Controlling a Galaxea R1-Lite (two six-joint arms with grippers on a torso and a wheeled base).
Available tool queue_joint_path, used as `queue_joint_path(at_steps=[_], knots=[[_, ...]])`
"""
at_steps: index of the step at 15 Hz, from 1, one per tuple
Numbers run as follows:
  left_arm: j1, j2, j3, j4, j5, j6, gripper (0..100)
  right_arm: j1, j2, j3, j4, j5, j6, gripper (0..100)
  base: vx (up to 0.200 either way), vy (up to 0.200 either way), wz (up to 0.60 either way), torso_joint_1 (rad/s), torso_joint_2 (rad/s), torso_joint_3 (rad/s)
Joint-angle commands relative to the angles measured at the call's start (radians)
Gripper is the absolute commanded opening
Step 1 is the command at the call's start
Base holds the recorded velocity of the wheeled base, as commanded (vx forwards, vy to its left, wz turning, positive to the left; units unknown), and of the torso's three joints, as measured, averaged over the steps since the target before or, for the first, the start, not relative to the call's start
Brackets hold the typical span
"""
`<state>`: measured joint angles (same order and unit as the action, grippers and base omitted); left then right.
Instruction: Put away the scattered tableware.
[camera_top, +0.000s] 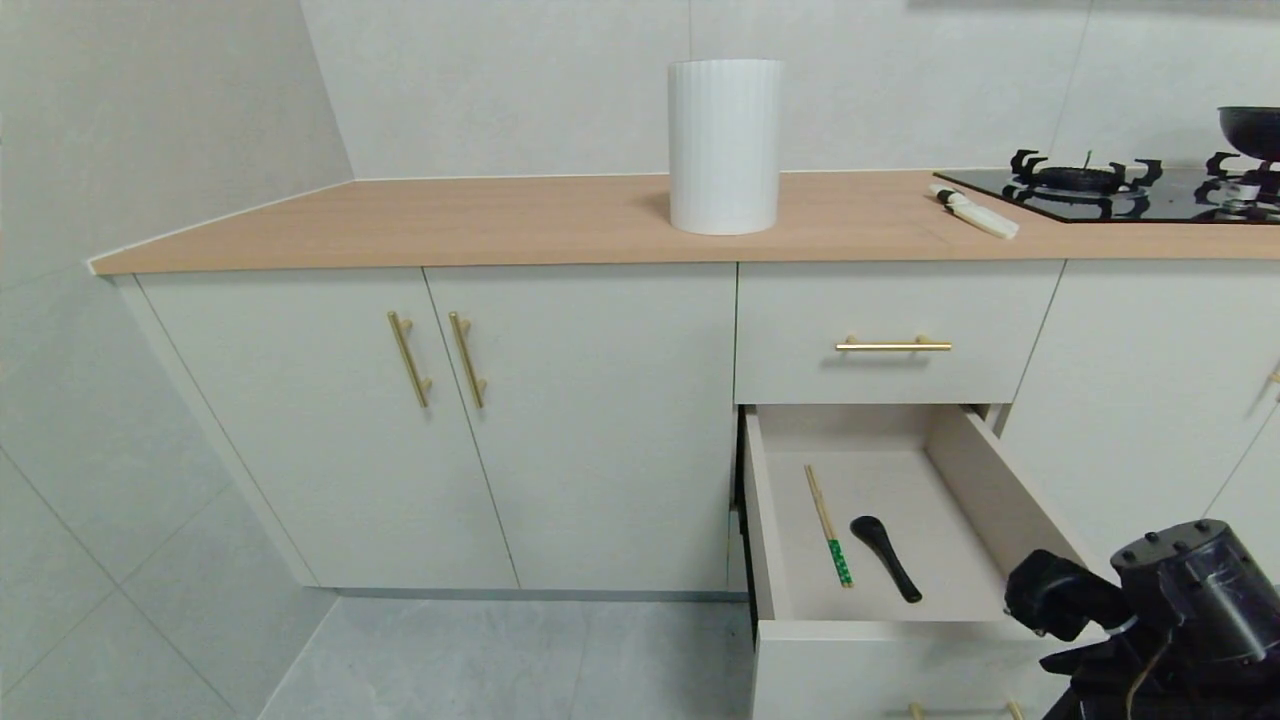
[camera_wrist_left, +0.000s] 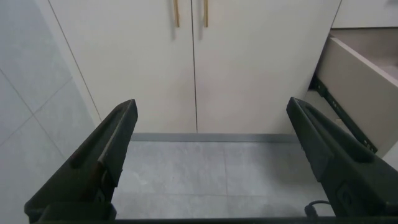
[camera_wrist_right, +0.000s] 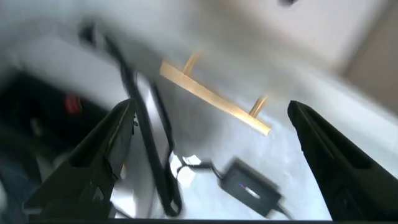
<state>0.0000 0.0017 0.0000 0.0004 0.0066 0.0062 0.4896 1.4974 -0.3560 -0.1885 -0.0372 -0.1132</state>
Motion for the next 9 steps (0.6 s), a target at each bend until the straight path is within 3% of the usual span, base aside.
queue_joint_path(at_steps=[1, 4, 9], knots=[[0.000, 0.001, 0.000, 0.000, 0.001, 0.000, 100, 0.024, 0.023, 0.026, 0.003, -0.001, -0.006, 100, 0.000, 0.000, 0.00, 0.000, 0.00, 0.000], [0.000, 0.000, 0.000, 0.000, 0.001, 0.000, 100, 0.021, 0.118, 0.000, -0.011, -0.018, 0.012, 100, 0.000, 0.000, 0.00, 0.000, 0.00, 0.000], [0.000, 0.001, 0.000, 0.000, 0.000, 0.000, 100, 0.007, 0.181, -0.081, -0.014, -0.099, 0.153, 100, 0.000, 0.000, 0.00, 0.000, 0.00, 0.000]])
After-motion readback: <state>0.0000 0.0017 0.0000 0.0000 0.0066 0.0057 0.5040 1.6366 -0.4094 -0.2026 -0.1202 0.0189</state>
